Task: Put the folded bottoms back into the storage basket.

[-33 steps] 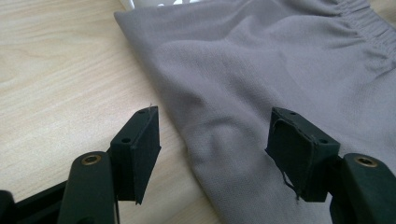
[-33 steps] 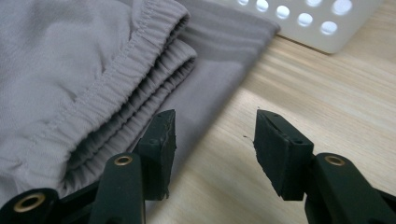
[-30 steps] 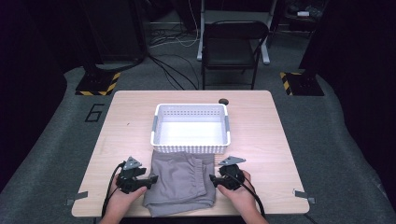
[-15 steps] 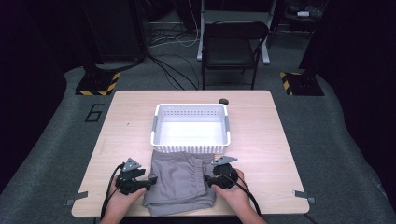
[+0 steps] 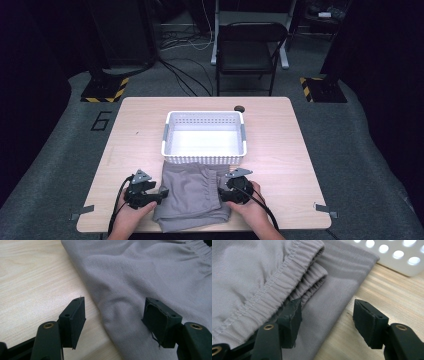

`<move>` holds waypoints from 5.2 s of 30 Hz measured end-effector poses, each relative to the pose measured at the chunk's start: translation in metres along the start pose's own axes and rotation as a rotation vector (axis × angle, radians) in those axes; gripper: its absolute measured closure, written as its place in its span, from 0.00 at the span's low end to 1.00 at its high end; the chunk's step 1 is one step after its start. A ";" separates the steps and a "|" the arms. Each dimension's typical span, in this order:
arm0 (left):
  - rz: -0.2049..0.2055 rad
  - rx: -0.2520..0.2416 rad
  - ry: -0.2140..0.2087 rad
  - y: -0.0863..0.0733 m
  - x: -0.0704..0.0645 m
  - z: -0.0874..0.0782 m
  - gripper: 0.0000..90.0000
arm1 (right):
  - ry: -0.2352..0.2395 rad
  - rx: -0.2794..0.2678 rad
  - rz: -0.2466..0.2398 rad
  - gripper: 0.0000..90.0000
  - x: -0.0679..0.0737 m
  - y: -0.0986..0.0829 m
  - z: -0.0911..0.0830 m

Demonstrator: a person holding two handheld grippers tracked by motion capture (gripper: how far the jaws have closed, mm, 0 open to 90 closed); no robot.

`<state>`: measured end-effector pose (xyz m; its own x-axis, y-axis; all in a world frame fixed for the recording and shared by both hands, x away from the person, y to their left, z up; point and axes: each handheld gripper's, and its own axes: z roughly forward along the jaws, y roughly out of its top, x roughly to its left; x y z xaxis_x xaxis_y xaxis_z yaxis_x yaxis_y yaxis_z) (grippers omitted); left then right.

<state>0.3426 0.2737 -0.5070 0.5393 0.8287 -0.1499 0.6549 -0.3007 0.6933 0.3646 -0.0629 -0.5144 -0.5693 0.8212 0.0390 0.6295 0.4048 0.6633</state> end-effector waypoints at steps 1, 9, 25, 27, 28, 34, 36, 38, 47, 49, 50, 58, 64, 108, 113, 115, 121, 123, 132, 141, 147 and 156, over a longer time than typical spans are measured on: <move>-0.004 -0.004 0.001 0.000 0.000 0.000 0.38 | 0.000 0.000 -0.001 0.44 0.000 0.000 0.000; -0.009 -0.008 -0.007 0.000 -0.003 0.003 0.38 | 0.031 0.008 -0.003 0.62 0.004 0.001 -0.002; -0.011 -0.015 0.032 0.001 -0.010 0.008 0.36 | 0.113 0.014 0.058 0.91 0.002 0.000 -0.003; -0.010 -0.008 0.029 0.001 -0.011 0.008 0.36 | 0.107 0.022 0.044 0.91 0.002 0.000 -0.004; -0.001 -0.013 0.030 0.001 -0.012 0.010 0.36 | 0.103 0.017 0.047 0.91 0.003 0.000 -0.003; 0.005 0.003 0.033 0.001 -0.016 0.014 0.35 | 0.097 0.021 0.032 0.89 0.003 0.000 -0.004; 0.007 0.002 0.035 0.001 -0.016 0.016 0.34 | 0.093 0.016 0.046 0.87 0.005 0.000 -0.004; 0.013 0.018 0.035 0.000 -0.015 0.017 0.34 | 0.089 0.020 0.055 0.87 0.006 -0.001 -0.004; 0.017 0.019 0.083 -0.001 -0.023 0.020 0.33 | 0.076 0.011 0.038 0.82 0.004 -0.001 -0.004; 0.029 0.026 0.098 0.000 -0.025 0.020 0.34 | 0.072 0.010 0.042 0.79 0.005 -0.001 -0.004; 0.029 0.028 0.097 0.000 -0.026 0.020 0.36 | 0.070 0.011 0.043 0.78 0.005 -0.001 -0.004; 0.029 0.034 0.082 0.001 -0.032 0.019 0.51 | 0.042 0.008 0.027 0.66 0.005 -0.004 -0.007; 0.017 0.040 0.050 0.002 -0.035 0.019 0.66 | 0.030 0.007 0.020 0.66 0.007 -0.005 -0.007; -0.017 -0.052 -0.024 0.011 -0.040 -0.013 0.86 | 0.178 -0.023 0.083 0.94 0.008 0.002 -0.034; -0.025 -0.060 -0.035 0.012 -0.040 -0.017 0.86 | 0.183 -0.036 0.088 0.94 0.007 0.003 -0.039; -0.026 -0.067 -0.034 0.012 -0.041 -0.017 0.86 | 0.182 -0.044 0.077 0.94 0.006 0.004 -0.041; -0.023 -0.070 -0.038 0.013 -0.043 -0.020 0.86 | 0.189 -0.051 0.082 0.94 0.006 0.005 -0.046; -0.022 -0.074 -0.037 0.014 -0.043 -0.021 0.86 | 0.189 -0.046 0.081 0.94 0.006 0.005 -0.048; -0.023 -0.066 -0.055 0.018 -0.047 -0.029 0.86 | 0.219 -0.035 0.105 0.94 0.005 0.008 -0.058; -0.019 -0.074 -0.060 0.025 -0.054 -0.034 0.86 | 0.239 -0.027 0.088 0.95 0.002 0.016 -0.068; -0.011 -0.068 -0.072 0.031 -0.055 -0.038 0.86 | 0.249 -0.022 0.057 0.95 0.000 0.025 -0.075; -0.011 -0.067 -0.081 0.042 -0.056 -0.045 0.86 | 0.283 -0.032 0.050 0.95 -0.002 0.038 -0.086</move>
<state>0.3165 0.2361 -0.4382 0.5748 0.7903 -0.2120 0.6256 -0.2575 0.7364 0.3437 -0.0836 -0.4248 -0.6657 0.6930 0.2767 0.6460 0.3495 0.6786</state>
